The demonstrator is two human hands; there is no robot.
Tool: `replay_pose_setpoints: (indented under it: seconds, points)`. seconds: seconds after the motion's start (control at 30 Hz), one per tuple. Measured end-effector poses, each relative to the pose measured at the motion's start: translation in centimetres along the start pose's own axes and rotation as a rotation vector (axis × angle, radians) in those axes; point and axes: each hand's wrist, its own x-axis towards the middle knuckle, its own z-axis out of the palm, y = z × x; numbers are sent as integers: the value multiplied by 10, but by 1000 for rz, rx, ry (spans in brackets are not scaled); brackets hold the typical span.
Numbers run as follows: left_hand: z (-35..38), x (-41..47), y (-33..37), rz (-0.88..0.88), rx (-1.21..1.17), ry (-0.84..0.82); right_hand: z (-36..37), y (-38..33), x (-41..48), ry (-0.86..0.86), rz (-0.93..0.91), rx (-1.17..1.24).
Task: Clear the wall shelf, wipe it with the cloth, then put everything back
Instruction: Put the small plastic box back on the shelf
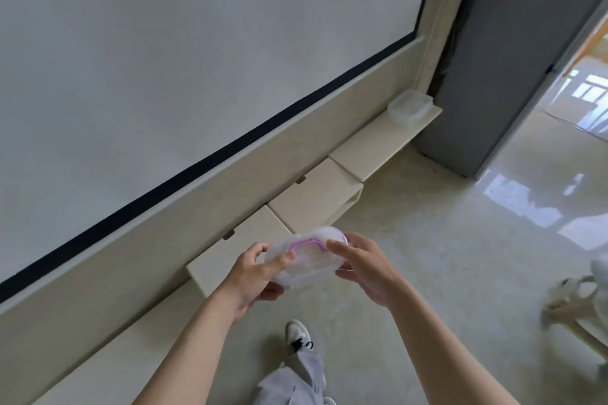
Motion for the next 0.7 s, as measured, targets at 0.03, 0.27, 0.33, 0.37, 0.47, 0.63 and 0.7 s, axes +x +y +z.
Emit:
replay_pose_setpoints:
  seconds: [0.03, 0.27, 0.33, 0.37, 0.47, 0.63, 0.7]
  points:
    - [3, 10, 5, -1, -1, -14, -4, -4, 7, 17, 2, 5]
    - [19, 104, 48, -8, -28, -98, -34, -44, 74, 150, 21, 20]
    - [24, 135, 63, -13, -41, -121, -43, -59, 96, 192, 25, 31]
    - [26, 150, 71, -12, -48, -133, -48, -66, 106, 211, 23, 42]
    - [35, 192, 93, 2, -47, -165, -62, -88, 133, 252, 17, 86]
    - [48, 242, 120, 25, -19, -180, -83, -115, 169, 271, 22, 156]
    - [55, 259, 132, 22, -19, -180, -92, -124, 185, 270, 20, 161]
